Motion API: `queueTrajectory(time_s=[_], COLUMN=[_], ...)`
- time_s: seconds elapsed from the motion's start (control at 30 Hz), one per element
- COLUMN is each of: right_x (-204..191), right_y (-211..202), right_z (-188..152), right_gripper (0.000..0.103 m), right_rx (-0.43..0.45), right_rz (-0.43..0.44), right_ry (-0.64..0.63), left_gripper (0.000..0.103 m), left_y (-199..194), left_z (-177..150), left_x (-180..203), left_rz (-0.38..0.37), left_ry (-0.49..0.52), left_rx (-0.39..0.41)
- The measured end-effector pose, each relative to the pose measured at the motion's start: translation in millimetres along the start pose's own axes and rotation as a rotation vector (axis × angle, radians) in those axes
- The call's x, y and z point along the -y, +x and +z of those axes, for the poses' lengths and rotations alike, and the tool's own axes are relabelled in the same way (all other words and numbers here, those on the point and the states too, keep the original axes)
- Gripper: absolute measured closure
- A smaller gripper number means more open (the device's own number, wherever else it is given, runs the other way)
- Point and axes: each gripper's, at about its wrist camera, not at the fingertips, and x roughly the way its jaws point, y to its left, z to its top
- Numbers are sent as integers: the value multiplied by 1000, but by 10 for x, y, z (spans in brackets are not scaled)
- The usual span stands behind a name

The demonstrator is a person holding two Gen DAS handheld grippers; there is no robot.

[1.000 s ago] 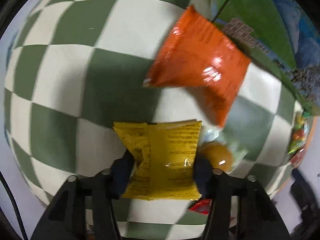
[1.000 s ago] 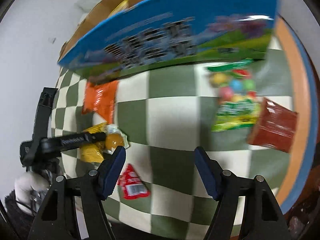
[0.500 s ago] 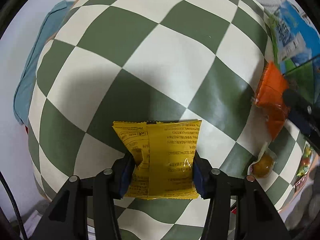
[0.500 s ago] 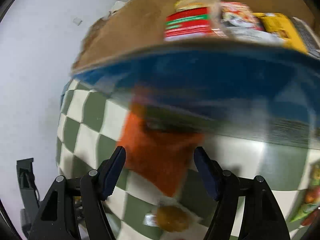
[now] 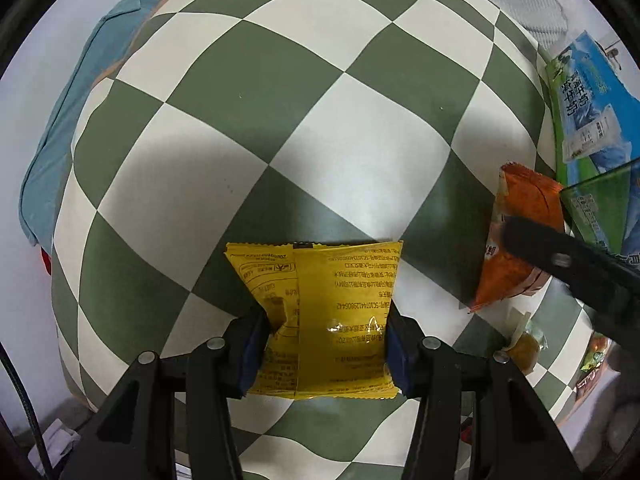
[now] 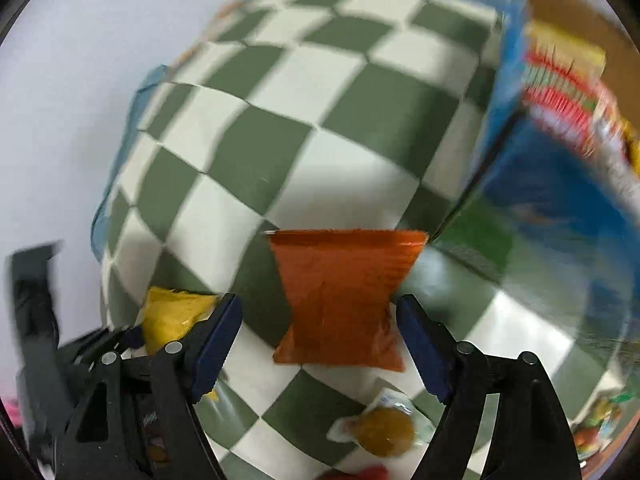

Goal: Organize snacks
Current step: 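Grasp the yellow bag with left tool while right tool grasps orange bag, then carry both bags into the box and open both tools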

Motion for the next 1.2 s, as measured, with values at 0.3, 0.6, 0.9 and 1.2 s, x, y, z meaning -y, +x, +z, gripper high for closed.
queueTrajectory(time_s=[0.3, 0.6, 0.9, 1.2], right_x=[37, 224, 1171, 2442], right_y=[16, -1242, -2626, -2575], right_z=[-133, -663, -726, -431], right_gripper=[52, 53, 53, 53], right_rx=[34, 247, 470, 373], right_rz=[-84, 23, -82, -168], right_ry=[5, 34, 214, 373], left_gripper=[57, 57, 57, 57], left_y=[-205, -1202, -1687, -901], left_z=[-18, -37, 452, 944], left_x=[196, 811, 2401, 3633], left_rz=[24, -125, -321, -287], left_ry=[51, 169, 385, 430], left_rx=[44, 197, 193, -6])
